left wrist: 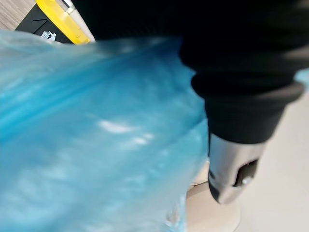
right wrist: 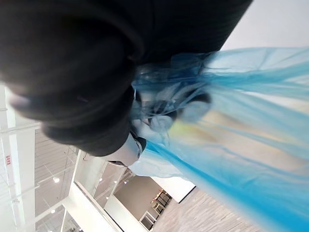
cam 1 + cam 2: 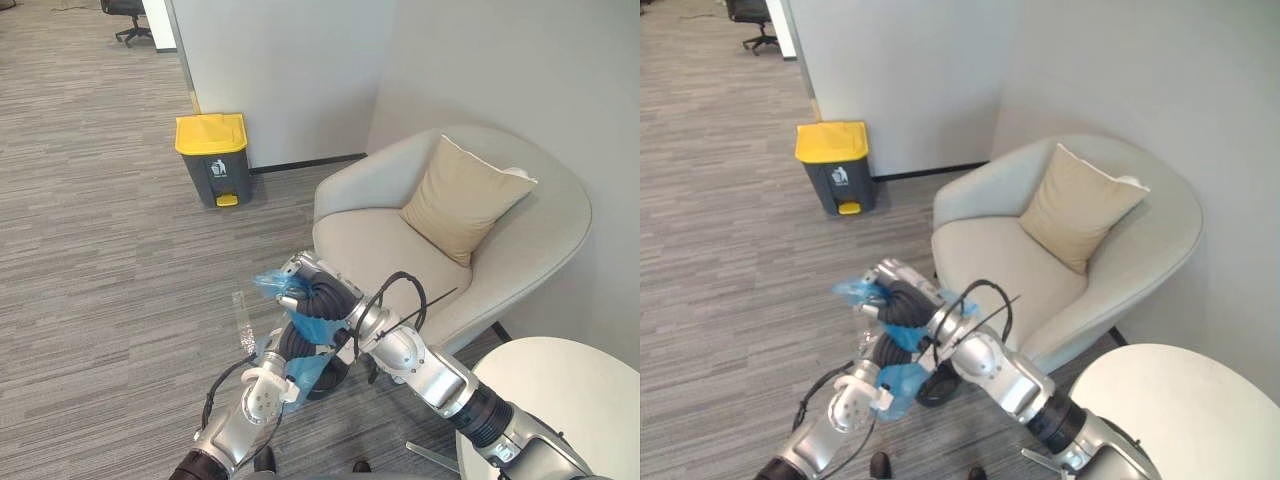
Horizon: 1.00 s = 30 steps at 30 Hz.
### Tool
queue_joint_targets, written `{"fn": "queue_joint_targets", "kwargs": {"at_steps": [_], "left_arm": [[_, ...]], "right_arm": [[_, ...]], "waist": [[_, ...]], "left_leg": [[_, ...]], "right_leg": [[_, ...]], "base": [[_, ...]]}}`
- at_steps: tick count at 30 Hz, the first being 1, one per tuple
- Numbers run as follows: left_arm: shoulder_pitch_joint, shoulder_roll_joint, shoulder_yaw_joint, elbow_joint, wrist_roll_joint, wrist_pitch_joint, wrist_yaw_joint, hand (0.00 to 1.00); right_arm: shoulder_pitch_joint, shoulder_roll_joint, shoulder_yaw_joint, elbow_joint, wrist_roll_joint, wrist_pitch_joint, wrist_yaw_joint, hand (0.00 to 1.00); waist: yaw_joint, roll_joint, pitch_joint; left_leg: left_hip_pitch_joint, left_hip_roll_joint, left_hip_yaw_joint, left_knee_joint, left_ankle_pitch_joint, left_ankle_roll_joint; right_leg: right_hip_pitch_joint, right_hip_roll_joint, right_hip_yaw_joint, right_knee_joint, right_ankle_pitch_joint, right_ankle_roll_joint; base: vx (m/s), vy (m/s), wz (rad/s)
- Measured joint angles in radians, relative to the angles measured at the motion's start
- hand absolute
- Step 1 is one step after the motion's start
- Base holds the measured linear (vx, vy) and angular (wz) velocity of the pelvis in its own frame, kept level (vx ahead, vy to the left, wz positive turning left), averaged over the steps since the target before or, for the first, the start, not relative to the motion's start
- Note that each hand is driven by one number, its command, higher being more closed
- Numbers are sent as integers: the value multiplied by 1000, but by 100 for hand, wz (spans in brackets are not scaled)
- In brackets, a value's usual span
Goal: Gather rubbish on tea table into small bin, then transfer packed bag to large trash can.
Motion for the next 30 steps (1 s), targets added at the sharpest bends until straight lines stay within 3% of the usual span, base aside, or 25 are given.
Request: {"fn": "queue_joint_targets", "kwargs": {"at_steps": [7,8,15,21,30], "left_arm": [[-6,-50,20,63,16,20,26,0],[-6,-60,27,74,16,33,32,100],[-16,-83,42,112,25,87,68,100],[-29,-100,79,114,3,99,92,100],[-29,-100,131,114,-24,119,107,100]], "right_arm": [[-29,50,57,0,68,21,17,100],[-30,63,57,0,75,21,17,100],[-46,119,93,0,148,31,18,100],[-45,151,95,0,204,31,38,100],[57,148,91,3,197,20,51,100]], "waist": [[0,0,0],[0,-1,-1],[-1,-10,-7],[-10,-12,-8],[-26,-13,-9]], "left_leg": [[0,1,-4,0,0,0],[0,1,-5,0,-1,-2],[0,2,-6,0,-6,-8],[0,2,-5,0,-6,-8],[0,2,0,0,-8,-10]], "right_leg": [[0,3,-1,2,0,0],[0,2,-1,3,0,0],[-1,1,-1,5,-1,0],[-2,1,0,5,-1,0],[-4,1,5,5,-1,0]], "base": [[0,0,0],[0,0,0],[0,0,0],[0,0,0],[0,0,0]]}}
